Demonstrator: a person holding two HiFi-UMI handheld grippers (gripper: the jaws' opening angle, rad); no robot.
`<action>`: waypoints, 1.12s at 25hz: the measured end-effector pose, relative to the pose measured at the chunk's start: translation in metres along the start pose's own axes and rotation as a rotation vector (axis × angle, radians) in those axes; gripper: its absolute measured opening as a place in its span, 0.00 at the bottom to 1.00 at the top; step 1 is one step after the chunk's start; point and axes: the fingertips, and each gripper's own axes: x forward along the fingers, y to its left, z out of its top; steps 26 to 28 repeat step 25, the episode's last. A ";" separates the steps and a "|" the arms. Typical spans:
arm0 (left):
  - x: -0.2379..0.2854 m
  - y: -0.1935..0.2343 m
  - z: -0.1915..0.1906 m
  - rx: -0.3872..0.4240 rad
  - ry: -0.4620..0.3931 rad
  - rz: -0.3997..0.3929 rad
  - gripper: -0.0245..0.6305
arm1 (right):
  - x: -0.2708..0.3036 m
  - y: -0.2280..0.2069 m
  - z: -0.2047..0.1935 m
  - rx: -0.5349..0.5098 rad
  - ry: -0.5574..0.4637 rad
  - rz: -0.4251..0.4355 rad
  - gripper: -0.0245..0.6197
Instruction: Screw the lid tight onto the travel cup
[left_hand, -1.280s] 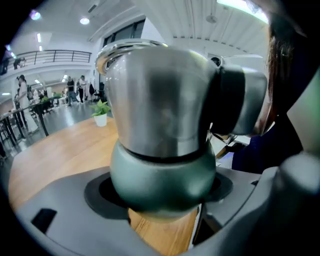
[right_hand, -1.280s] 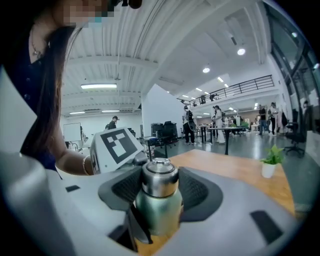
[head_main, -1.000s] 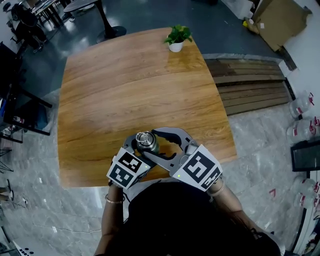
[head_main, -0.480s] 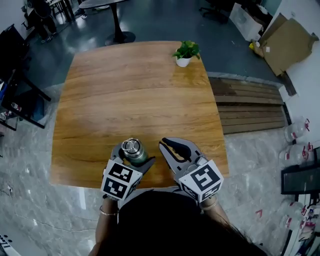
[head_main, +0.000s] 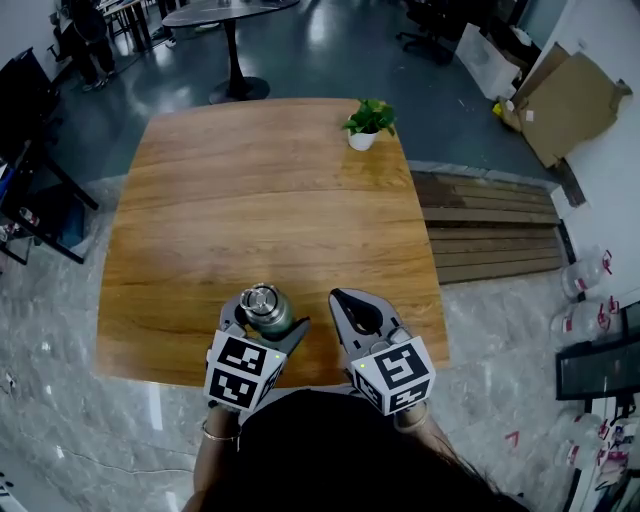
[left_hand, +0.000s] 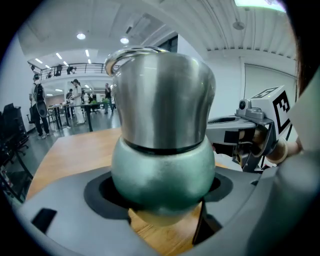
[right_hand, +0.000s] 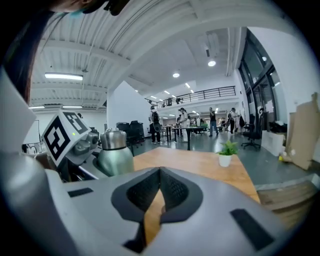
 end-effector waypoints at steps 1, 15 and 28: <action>0.001 -0.001 0.000 -0.001 0.005 -0.003 0.65 | 0.000 -0.001 0.001 -0.001 0.001 -0.001 0.07; 0.013 -0.009 -0.004 0.015 0.045 -0.031 0.65 | -0.004 -0.012 0.004 0.016 -0.018 -0.016 0.07; 0.017 -0.006 -0.016 0.017 0.065 -0.031 0.65 | -0.004 -0.008 0.003 0.020 -0.010 -0.011 0.07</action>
